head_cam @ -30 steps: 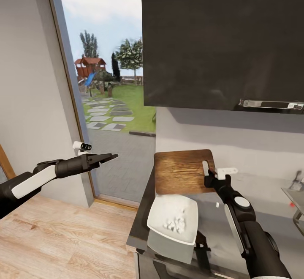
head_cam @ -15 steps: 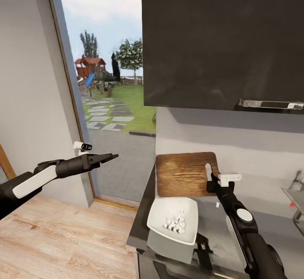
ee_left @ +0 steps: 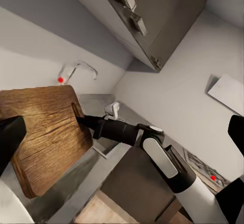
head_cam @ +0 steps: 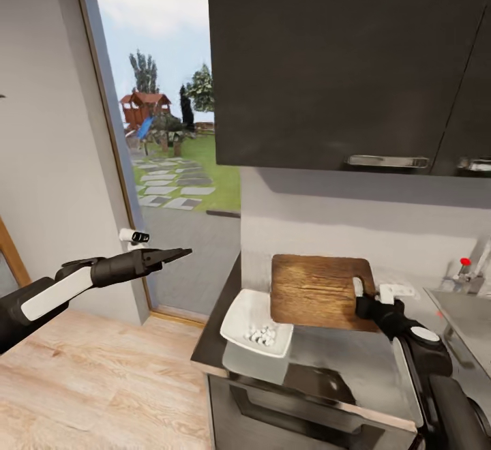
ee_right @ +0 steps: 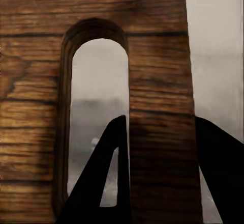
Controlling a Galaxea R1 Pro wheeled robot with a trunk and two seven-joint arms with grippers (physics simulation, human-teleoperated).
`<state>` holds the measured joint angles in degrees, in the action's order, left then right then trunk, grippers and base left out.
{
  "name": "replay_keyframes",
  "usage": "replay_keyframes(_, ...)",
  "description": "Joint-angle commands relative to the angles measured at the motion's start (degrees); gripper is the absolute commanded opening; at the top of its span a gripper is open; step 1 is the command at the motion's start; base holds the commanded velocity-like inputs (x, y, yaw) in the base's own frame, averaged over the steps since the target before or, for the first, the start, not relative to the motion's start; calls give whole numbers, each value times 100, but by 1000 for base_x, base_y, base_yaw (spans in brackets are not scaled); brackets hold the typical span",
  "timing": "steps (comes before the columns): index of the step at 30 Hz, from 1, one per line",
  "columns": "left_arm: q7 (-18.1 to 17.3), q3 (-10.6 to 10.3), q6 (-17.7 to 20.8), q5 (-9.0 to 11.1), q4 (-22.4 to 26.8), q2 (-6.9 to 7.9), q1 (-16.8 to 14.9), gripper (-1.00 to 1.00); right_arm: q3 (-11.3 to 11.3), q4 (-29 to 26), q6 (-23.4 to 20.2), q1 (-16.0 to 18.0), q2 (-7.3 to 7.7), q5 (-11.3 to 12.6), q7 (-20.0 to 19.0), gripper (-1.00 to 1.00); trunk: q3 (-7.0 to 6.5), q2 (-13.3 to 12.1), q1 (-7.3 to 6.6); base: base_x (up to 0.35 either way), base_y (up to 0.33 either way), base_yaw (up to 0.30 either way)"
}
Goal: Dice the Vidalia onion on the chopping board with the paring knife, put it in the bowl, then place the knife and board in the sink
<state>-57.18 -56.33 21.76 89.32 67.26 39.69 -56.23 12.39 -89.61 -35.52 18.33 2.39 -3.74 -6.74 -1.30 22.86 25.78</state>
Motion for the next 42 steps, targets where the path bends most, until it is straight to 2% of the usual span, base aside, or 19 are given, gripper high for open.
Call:
replay_keyframes(1, -9, -28, 47, 60, -4, 4, -11, 100, 90, -18, -323, 4, 8, 2, -100, -100, 2, 6, 0, -293, -163, 0)
replay_keyframes(5, -10, -27, 47, 60, -9, 4, -11, 100, 249, -29, -1106, 4, 22, -1, -158, -100, 2, 6, 0, -298, -153, 0)
replay_keyframes(6, -12, -27, 47, 61, -10, 4, -11, 100, 294, -30, -1595, -2, 54, -3, -170, -100, 2, 6, 0, -303, -146, 0)
replay_keyframes(8, -13, -27, 47, 66, -11, 4, -11, 100, 327, -30, -1751, -4, 176, -3, -175, -100, 2, 6, 0, -304, -159, 0)
replay_keyframes(10, -7, -27, 47, 71, -11, 4, -11, 100, 447, -31, -1838, -5, 296, 2, -177, -100, 0, 6, 0, -299, -180, -21)
replay_keyframes(15, -9, -27, 44, 77, -11, 2, -11, 100, 763, -31, -1884, -5, 361, 42, -208, -100, -24, 6, 0, -257, -232, -160)
replay_keyframes(16, -12, -27, 40, 77, -11, 3, -11, 100, 916, -31, -1932, -5, 422, 356, -283, -100, -31, 6, 0, -180, -261, -218)
replay_keyframes(20, -14, -27, 40, 69, -11, 4, -11, 100, 1052, -31, -2302, -5, 656, 930, -319, -100, -62, 6, 0, -166, -201, -208)
replay_keyframes(23, -15, -27, 44, 67, -11, 4, -11, 100, 1171, -31, -2418, -5, 788, 1250, -325, -100, -86, 6, 0, -159, -149, -188)
replay_keyframes(26, -20, -27, 47, 74, -11, 4, -11, 100, 1312, -31, -2448, -5, 841, 1432, -331, -100, -111, 6, 0, -128, -58, -168)
replay_keyframes(35, -22, -27, 47, 80, -11, 9, -11, 100, 1392, -31, -2448, -5, 861, 1549, -406, -100, -165, 6, 0, -14, 25, -133)
replay_keyframes(42, -22, -26, 47, 61, 13, 12, -11, 100, 1801, -31, -2448, -14, 921, 1596, -420, -100, -167, 6, 0, 79, 1, -9)
